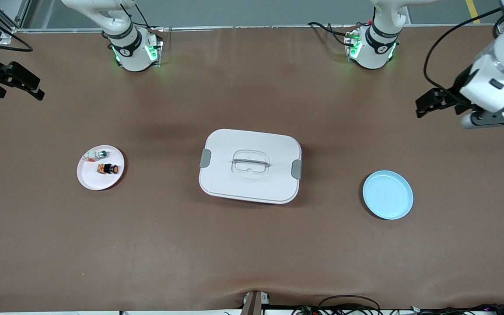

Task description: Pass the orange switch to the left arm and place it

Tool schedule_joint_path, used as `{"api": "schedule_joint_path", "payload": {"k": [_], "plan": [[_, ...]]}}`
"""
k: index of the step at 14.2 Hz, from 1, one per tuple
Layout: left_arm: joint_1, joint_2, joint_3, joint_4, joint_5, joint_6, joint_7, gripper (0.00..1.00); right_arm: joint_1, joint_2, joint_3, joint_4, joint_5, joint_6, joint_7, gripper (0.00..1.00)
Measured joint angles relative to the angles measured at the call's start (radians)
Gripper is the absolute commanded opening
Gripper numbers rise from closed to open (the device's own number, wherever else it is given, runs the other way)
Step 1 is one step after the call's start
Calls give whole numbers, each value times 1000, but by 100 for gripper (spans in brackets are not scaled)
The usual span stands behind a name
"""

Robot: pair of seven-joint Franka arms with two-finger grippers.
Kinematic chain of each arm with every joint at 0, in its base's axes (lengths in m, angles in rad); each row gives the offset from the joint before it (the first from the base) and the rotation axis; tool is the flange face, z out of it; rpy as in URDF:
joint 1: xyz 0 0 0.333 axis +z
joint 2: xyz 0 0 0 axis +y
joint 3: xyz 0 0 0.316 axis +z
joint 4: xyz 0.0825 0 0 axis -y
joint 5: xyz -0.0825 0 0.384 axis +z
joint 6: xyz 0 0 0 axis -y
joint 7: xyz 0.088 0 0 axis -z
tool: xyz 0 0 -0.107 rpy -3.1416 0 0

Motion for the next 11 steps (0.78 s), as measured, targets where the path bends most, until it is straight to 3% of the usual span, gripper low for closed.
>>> {"api": "schedule_joint_path", "payload": {"k": [4, 11], "plan": [[-41, 29, 3, 19, 2, 3, -59, 100, 0, 0, -1, 0, 0, -11, 0, 100], [63, 30, 17, 29, 4, 21, 1, 100, -11, 8, -5, -1, 0, -17, 0, 100]]}}
